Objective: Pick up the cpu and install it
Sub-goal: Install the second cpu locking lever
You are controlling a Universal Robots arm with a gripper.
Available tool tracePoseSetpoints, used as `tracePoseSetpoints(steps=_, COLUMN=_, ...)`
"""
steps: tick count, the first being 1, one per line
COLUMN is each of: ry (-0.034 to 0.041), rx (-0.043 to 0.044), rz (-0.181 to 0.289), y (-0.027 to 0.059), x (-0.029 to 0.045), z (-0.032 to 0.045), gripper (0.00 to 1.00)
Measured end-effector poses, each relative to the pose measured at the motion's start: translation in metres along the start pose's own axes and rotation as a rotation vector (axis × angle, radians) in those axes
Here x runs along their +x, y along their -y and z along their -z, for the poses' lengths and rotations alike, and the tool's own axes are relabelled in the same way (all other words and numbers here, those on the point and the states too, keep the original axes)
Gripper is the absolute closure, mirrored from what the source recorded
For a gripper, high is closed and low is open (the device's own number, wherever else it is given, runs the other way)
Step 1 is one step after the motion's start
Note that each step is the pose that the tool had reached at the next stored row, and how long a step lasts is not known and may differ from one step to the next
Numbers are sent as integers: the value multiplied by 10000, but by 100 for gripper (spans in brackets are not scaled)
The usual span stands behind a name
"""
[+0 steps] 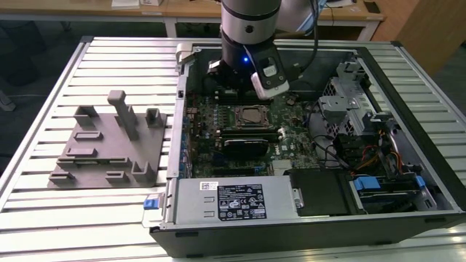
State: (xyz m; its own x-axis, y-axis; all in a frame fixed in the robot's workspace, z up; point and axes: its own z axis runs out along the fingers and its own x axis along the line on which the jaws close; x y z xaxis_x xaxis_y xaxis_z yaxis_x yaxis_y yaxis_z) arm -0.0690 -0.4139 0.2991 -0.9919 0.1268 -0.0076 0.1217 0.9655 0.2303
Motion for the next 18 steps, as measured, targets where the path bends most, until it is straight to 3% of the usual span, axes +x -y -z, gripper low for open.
tracePoseSetpoints(steps=18, ry=0, rx=0, rz=0, y=10, x=0, z=-41, gripper=89)
